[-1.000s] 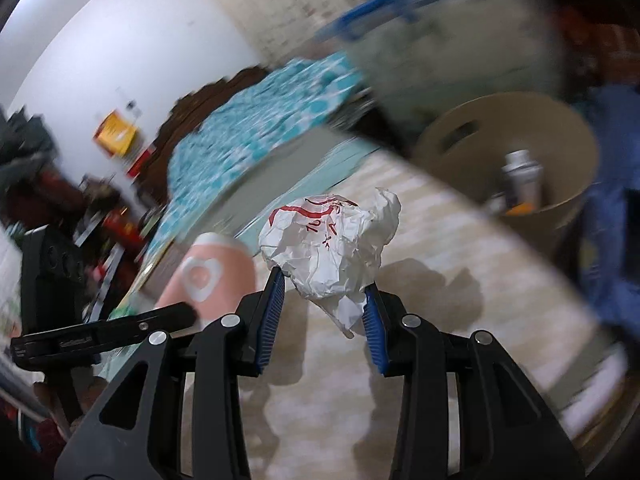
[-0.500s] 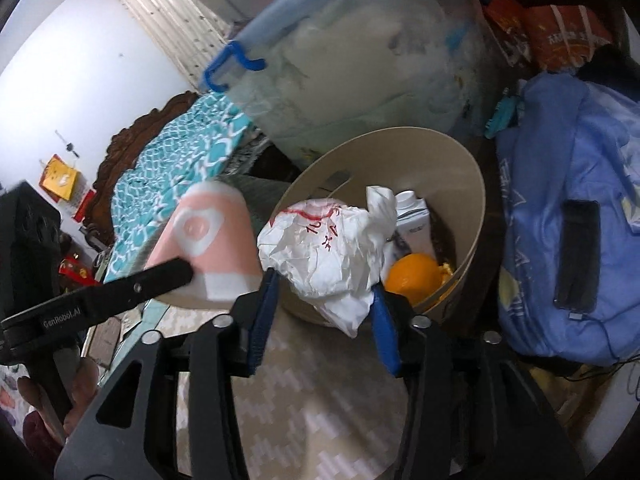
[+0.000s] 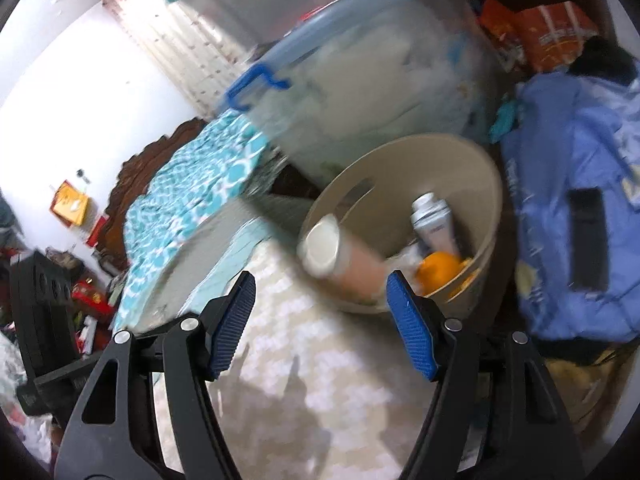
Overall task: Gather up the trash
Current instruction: 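Return both open tools toward the can and bottle on the bed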
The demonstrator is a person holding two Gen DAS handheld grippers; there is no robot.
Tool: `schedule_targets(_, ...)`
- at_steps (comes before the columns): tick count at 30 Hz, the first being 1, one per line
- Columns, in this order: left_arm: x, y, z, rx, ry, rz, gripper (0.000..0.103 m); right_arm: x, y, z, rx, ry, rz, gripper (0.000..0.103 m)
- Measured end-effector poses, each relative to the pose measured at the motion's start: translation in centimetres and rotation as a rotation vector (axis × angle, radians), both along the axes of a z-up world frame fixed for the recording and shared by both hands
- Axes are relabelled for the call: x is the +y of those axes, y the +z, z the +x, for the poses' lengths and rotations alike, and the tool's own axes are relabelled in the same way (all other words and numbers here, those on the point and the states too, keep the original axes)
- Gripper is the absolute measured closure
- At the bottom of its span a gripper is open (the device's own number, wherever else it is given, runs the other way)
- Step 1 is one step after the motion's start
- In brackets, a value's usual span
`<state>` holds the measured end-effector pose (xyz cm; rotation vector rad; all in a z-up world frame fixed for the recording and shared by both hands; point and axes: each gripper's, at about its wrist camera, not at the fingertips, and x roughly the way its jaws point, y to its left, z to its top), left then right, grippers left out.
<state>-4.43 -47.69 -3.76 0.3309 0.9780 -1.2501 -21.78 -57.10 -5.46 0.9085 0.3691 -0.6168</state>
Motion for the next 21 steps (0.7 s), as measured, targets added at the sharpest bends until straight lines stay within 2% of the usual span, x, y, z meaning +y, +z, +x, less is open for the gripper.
schedule_targets(7, 11.6, -1.0, 2.6, -0.098, 0.151, 0.034, 0.051, 6.2, -0.1, 4.8, 0.005, 0.151, 0.01, 0.033)
schedule_targets(12, 20.1, -1.4, 5.4, -0.16, 0.326, 0.054, 0.047, 11.8, -0.2, 9.7, 0.042, 0.302, -0.006, 0.033)
schedule_targets(15, 25.2, -2.1, 7.8, -0.206, 0.466, 0.095, 0.047, 14.9, 0.1, 12.2, 0.063, 0.381, -0.028, 0.033)
schedule_targets(21, 33.1, -3.4, 11.5, -0.181, 0.672, 0.127, 0.047, 19.9, 0.7, 16.9, 0.109, 0.526, -0.064, 0.033)
